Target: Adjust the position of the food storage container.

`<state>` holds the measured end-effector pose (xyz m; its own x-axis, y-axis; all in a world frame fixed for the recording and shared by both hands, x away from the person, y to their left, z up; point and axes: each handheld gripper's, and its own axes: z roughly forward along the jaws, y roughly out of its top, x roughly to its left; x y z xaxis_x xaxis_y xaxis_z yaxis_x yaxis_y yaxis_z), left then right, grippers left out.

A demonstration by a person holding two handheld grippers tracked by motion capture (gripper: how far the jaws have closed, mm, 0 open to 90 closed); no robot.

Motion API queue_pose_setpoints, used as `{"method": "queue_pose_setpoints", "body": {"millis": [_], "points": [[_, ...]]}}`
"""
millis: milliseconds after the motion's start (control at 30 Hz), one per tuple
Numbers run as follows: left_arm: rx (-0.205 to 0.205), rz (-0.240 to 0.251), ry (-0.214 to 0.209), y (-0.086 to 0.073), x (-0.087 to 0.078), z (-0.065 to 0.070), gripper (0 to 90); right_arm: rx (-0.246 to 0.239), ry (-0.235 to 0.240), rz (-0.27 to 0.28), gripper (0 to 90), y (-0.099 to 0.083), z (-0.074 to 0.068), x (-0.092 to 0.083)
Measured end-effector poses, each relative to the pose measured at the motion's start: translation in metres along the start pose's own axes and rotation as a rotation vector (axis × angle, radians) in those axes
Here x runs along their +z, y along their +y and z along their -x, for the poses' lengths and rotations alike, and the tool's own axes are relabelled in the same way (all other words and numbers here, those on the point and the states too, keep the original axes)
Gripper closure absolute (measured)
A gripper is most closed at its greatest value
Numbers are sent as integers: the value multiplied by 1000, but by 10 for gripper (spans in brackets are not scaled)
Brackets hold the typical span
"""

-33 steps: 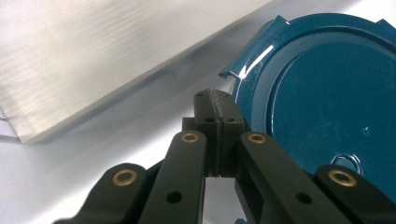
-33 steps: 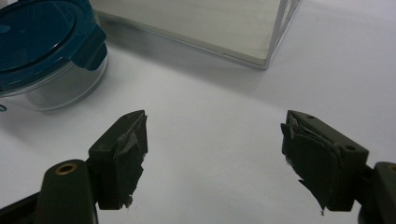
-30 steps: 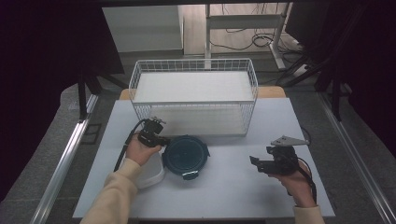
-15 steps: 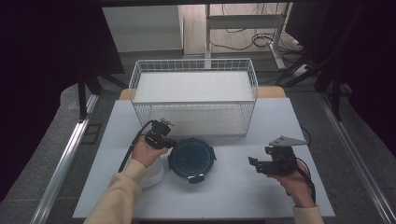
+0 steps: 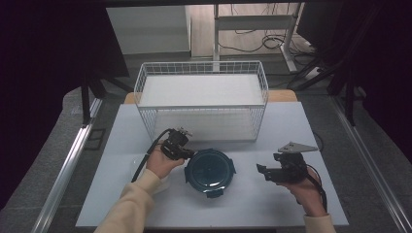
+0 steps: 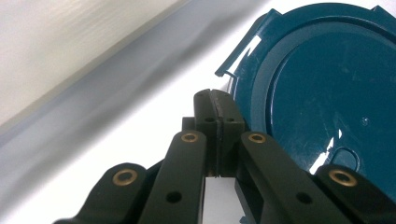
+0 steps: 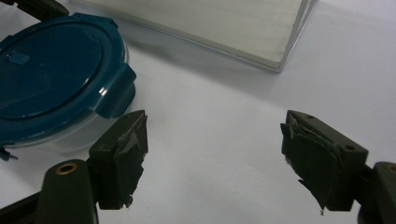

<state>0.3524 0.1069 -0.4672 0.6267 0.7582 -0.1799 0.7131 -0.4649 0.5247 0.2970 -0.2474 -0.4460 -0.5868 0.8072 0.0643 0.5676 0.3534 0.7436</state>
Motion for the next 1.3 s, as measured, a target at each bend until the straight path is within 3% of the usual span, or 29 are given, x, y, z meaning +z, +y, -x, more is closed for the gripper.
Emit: {"method": "queue_pose_setpoints", "body": {"millis": [567,800,967,1133,1167,1200,1233,1267,1300], "points": [[42,12,-12,8,11,25,900,-5,19,4,223,0,-4,1],[41,8,-39,10,13,32,900,-6,26,-3,224,-1,-5,4],[69,1,-63,12,17,44,900,-8,27,4,223,0,-6,2],[81,3,-85,13,17,43,900,-5,26,12,223,0,-5,1],[54,30,-112,12,13,39,900,-3,24,18,222,0,-5,0],[54,30,-112,12,13,39,900,-3,24,18,222,0,-5,0],[45,78,-71,12,4,35,900,-4,25,26,220,0,-4,-2],[45,78,-71,12,4,35,900,-3,25,32,218,0,-4,-3],[17,132,-50,9,-10,35,898,1,23,37,218,0,-4,-5]]}}
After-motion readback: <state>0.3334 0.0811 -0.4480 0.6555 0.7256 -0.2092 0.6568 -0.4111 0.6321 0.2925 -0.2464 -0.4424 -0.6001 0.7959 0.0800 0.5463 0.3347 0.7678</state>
